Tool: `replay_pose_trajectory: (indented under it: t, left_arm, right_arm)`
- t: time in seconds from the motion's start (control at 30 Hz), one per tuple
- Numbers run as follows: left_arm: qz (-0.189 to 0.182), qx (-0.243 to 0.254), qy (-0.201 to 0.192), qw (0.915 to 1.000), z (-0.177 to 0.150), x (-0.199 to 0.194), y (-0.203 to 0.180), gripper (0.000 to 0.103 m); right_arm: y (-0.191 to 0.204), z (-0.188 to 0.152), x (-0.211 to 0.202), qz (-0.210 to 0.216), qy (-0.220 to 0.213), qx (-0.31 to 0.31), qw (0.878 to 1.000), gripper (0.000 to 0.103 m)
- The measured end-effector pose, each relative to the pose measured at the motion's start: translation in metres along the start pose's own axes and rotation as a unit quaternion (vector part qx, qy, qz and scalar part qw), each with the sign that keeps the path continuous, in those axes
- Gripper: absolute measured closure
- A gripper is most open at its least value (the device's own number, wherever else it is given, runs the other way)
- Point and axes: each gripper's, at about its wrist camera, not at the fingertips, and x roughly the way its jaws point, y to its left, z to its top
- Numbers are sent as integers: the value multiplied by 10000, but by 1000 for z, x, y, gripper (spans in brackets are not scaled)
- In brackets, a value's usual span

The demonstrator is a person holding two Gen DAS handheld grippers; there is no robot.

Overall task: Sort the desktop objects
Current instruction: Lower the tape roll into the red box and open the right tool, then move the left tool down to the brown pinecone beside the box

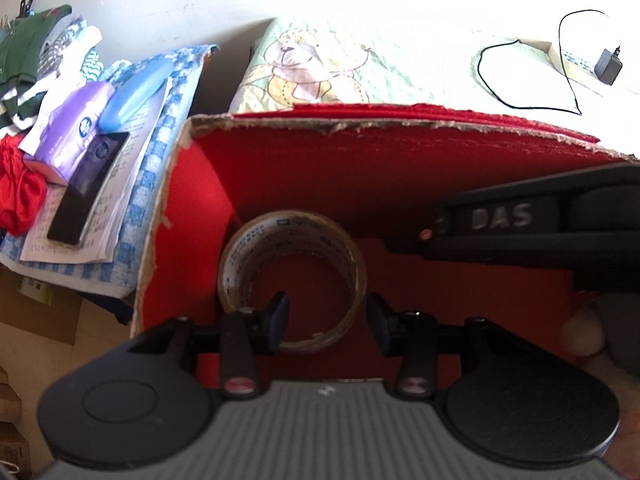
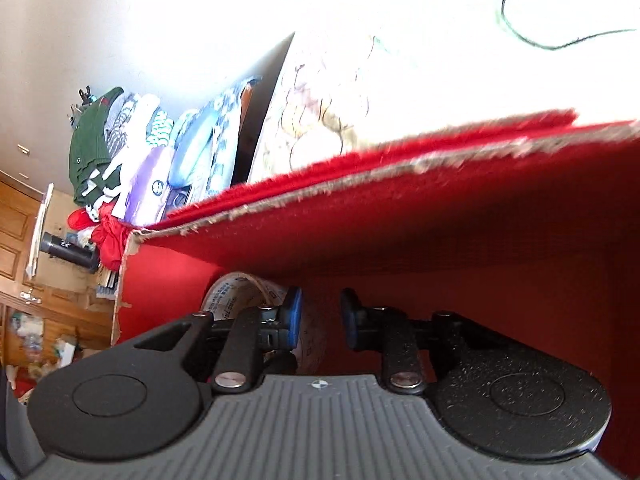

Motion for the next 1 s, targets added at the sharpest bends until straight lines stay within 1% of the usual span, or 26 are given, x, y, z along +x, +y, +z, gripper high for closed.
replay_pose_trajectory:
  t: [0.1, 0.17, 0.23, 0.33, 0.4, 0.43, 0.53, 0.67, 0.77, 1.0]
  left_arm:
    - [112, 32, -92, 9999, -1, -4, -2, 54]
    - [152, -32, -162, 9997, -3, -11, -4, 54]
    - [103, -97, -244, 9996, -4, -19, -4, 53]
    - [201, -17, -333, 9992, -10, -32, -9, 53]
    - [214, 33, -431, 9988, -14, -40, -12, 52]
    - [214, 50, -481, 9986, -16, -45, -13, 52]
    - [226, 36, -615, 9978, -21, -59, -15, 48]
    - [200, 41, -772, 9968, -29, -75, -16, 41]
    - [194, 85, -896, 9957, -36, -87, -18, 40]
    - [-261, 194, -1081, 9936, -57, -120, -22, 41]
  right_arm:
    - [0, -2, -15, -282, -99, -44, 9995, 78]
    - [0, -5, -27, -418, -218, -64, 9989, 78]
    - [-3, -10, -40, -411, -330, -45, 9986, 78]
    - [-6, -19, -59, -408, -522, -21, 9978, 78]
    - [16, -25, -51, -475, -681, -89, 9965, 78]
    - [18, -29, -54, -481, -733, -137, 9961, 78]
    - [26, -40, -60, -438, -860, -244, 9950, 78]
    - [37, -56, -75, -338, -1143, -394, 9921, 78]
    - [40, -66, -88, -252, -1358, -478, 9893, 78]
    - [35, -86, -116, 82, -1683, -385, 9849, 77]
